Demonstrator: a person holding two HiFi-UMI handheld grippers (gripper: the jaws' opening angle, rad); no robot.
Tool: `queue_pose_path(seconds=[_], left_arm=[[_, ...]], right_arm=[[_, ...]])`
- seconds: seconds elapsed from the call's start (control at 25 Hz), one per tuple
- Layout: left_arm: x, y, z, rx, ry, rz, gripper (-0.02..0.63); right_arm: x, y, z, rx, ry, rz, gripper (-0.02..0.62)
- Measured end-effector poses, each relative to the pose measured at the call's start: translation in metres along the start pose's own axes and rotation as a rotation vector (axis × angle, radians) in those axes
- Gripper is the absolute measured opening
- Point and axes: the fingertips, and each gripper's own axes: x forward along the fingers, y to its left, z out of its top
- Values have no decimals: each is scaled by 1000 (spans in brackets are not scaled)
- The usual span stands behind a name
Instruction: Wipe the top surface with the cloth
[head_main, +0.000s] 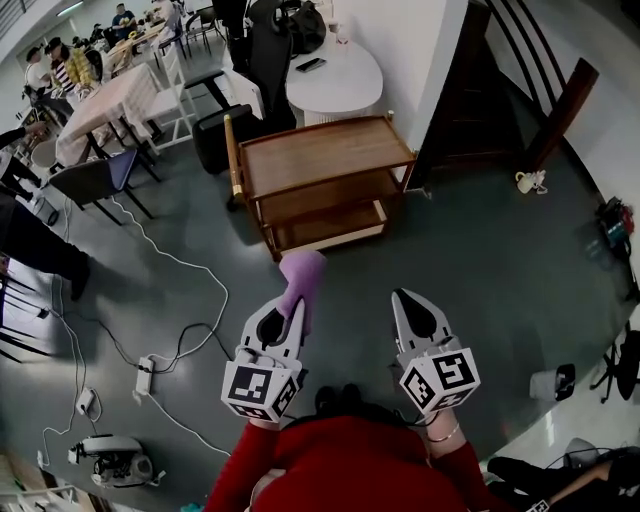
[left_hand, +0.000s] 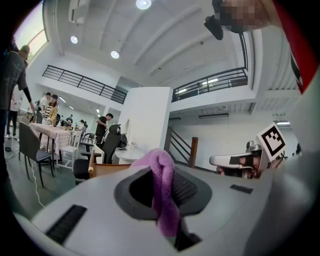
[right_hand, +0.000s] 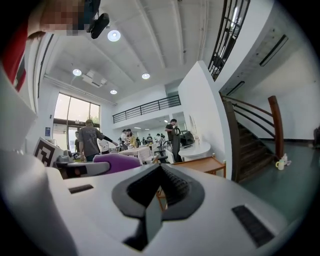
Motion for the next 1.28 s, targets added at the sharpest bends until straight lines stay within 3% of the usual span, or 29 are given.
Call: queue_pose_path(seconds=[0.28,0.44,0.64,1.04,1.28], left_arm=[[45,59,-23,-4,-7,-19,54],[72,69,-19,0,-1,-11,54],[135,76,-13,9,8,11,54],[314,86,28,18,51,69,54],[374,106,34,16,96,98,54]], right_arm=[[59,-24,-22,14,8,-81,11],[81,-46,-14,19,8,-96,11],[127,-94,3,25,-7,-72,11],[244,-225,76,39,4,6,11],[305,-259,89,45,38,29,12]])
